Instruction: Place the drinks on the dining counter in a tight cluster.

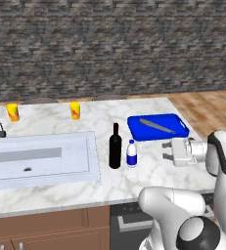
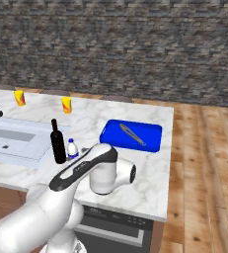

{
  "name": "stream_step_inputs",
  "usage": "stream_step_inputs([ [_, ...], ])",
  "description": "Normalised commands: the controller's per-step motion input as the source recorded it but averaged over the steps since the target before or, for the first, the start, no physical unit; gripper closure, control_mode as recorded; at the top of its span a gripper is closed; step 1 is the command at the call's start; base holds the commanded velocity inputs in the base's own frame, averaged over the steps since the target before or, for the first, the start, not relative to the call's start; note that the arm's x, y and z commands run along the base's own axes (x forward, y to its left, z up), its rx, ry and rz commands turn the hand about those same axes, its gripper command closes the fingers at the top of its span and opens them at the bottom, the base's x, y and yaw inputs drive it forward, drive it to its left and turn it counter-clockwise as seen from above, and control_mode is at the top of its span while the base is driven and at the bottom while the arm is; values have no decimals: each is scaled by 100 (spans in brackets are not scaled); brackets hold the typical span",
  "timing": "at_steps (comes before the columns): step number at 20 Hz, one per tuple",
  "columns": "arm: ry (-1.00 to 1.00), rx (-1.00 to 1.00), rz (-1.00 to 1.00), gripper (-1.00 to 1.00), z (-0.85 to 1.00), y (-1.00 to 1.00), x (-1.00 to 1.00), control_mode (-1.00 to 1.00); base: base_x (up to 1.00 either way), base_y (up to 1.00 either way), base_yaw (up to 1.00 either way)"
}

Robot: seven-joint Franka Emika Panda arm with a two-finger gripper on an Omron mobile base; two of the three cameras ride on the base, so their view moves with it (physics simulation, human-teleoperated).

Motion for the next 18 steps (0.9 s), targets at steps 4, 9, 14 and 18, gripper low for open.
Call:
stream_step_inputs([
  [4,18,-9,0,-100,43,-4,-39,-100,0,0,0],
  [9,5,-6,0,-100,33,-11,-45,-100,0,0,0],
  [14,0,-4,0,-100,34,-13,-46,-100,0,0,0],
  [18,0,0,0,-100,37,-14,-40,-100,0,0,0],
])
